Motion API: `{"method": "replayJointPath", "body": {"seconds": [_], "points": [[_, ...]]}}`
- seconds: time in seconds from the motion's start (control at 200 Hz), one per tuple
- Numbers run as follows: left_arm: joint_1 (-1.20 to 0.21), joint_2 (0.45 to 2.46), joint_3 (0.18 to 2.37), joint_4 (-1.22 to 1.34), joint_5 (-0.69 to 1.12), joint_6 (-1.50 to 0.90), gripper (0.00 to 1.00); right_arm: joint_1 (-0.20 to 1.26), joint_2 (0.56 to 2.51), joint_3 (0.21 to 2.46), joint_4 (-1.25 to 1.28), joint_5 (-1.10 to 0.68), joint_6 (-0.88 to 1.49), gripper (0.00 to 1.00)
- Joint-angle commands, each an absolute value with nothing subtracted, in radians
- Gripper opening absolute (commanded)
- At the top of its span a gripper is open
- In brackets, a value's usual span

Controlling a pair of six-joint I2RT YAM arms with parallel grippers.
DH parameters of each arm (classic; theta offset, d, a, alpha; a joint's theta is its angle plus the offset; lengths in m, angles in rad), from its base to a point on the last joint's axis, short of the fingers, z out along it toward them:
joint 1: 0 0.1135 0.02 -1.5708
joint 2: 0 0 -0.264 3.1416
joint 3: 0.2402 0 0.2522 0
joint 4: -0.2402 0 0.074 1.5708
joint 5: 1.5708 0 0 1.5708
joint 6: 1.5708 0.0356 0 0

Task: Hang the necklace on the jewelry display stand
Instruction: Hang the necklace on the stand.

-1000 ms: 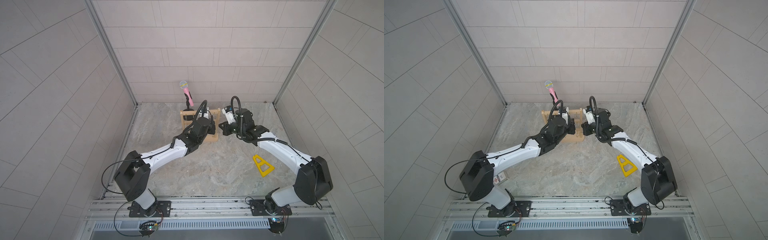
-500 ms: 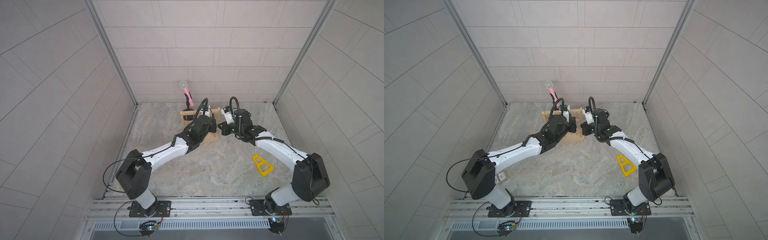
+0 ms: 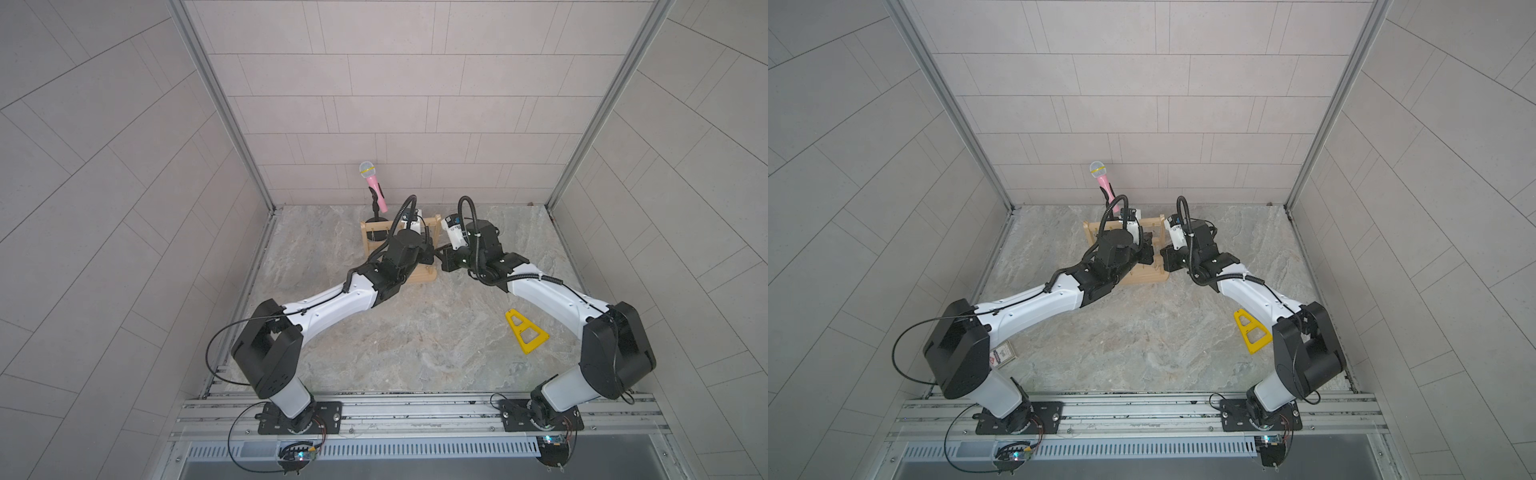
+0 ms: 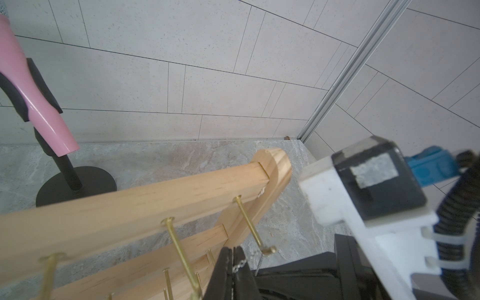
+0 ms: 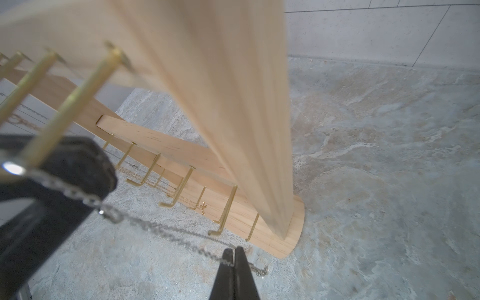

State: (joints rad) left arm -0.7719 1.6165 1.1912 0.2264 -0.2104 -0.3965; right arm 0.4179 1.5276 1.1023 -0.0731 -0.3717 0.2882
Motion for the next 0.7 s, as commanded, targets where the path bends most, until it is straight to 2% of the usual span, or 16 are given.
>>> {"method": "replayJointPath", "body": {"seconds": [0.0, 0.55, 0.695], "points": [[-0.766, 1.607, 1.187, 0.229, -0.231, -0.408, 0.08, 0.415, 1.539, 1.077, -0.088, -0.343, 0.293, 0.05], [-0.766, 1.548, 1.138, 0.229, -0.241, -0.429, 0.16, 0.419, 1.559, 1.031, -0.026, -0.33, 0.334, 0.06], [-0.767, 1.523, 1.116, 0.236, -0.243, -0.437, 0.24, 0.422, 1.563, 1.025, -0.015, -0.324, 0.345, 0.06]]}}
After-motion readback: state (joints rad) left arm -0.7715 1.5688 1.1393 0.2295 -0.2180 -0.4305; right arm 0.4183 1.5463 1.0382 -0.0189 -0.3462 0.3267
